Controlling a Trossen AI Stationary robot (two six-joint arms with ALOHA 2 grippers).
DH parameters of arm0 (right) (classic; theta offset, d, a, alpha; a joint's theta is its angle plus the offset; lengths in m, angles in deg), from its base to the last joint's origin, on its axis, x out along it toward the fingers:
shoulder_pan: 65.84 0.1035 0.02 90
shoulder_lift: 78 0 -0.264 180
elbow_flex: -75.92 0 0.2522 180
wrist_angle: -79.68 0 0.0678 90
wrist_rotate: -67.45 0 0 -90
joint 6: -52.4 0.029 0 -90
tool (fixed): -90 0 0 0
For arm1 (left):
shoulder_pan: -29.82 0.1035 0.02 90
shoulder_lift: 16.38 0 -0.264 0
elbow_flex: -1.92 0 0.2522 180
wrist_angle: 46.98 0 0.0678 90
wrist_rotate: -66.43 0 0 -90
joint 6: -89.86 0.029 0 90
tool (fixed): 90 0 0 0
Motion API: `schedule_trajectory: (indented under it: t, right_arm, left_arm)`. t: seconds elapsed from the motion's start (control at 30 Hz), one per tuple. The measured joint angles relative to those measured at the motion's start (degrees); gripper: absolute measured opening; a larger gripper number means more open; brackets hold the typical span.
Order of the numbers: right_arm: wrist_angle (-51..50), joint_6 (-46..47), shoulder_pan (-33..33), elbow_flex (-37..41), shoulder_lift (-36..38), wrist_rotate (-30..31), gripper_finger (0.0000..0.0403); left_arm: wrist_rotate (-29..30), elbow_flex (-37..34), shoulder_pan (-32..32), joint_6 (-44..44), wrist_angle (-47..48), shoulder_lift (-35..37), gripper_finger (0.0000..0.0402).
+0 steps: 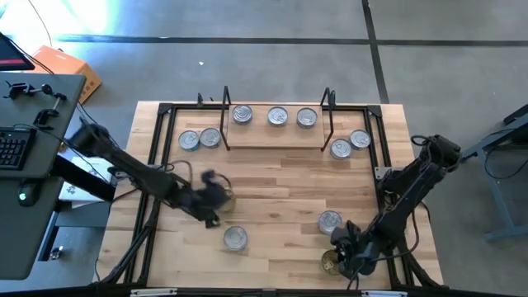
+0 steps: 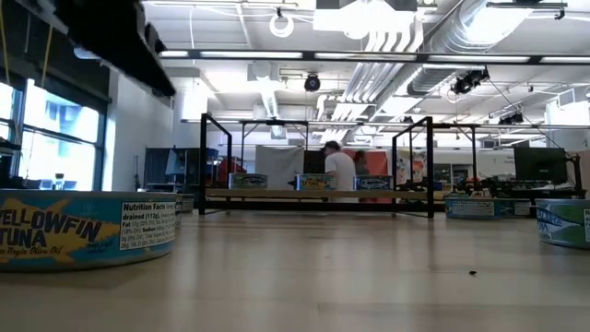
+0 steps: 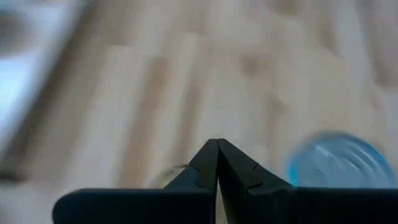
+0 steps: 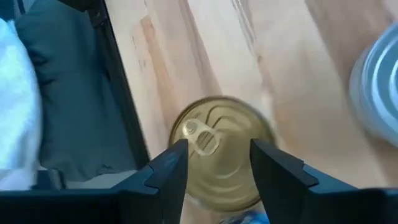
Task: Stack canned seafood by type on shelf
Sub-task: Put the yellow and blue tuna can on the shelf
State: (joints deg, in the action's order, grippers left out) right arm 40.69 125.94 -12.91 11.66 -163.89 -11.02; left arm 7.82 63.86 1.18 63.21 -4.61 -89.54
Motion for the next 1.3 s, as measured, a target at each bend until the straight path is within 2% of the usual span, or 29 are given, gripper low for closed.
schedule_trajectory:
  t: [0.1,0.2,0.33,0.5,0.63,0.93,1.17,1.3]
  right_arm:
    - [-0.25,-4.86,-1.65,0.0,0.0,0.45,0.0165]
    - [-0.4,-9.47,-3.13,0.0,0.0,1.14,0.0165]
    - [-0.42,-14.08,-4.47,0.0,0.0,3.34,0.0165]
    - [-0.53,-16.16,-5.43,0.0,0.0,3.5,0.0165]
    - [-0.68,-17.04,-5.72,0.0,0.0,3.5,0.0165]
    - [-0.67,-17.2,-5.7,0.0,0.0,4.58,0.0165]
    - [-0.66,-17.42,-5.7,0.0,0.0,4.52,0.0165]
    - [-0.64,-17.81,-5.7,0.0,0.0,4.77,0.0165]
  left_arm:
    - [8.81,0.0,0.0,-9.29,8.45,5.9,0.0]
    - [13.58,0.0,0.1,-18.81,17.51,9.66,0.0]
    - [14.8,-0.03,0.97,-29.58,26.68,10.97,0.0]
    - [14.59,-3.12,3.74,-38.98,30.18,10.97,0.0004]
    - [13.2,-6.73,8.06,-40.65,30.62,10.94,0.0026]
    - [6.59,-12.68,17.13,-40.1,30.7,10.94,0.0103]
    - [5.82,-14.41,21.6,-39.03,29.64,10.94,0.0153]
    - [1.38,-15.77,22.7,-30.46,23.02,10.94,0.0166]
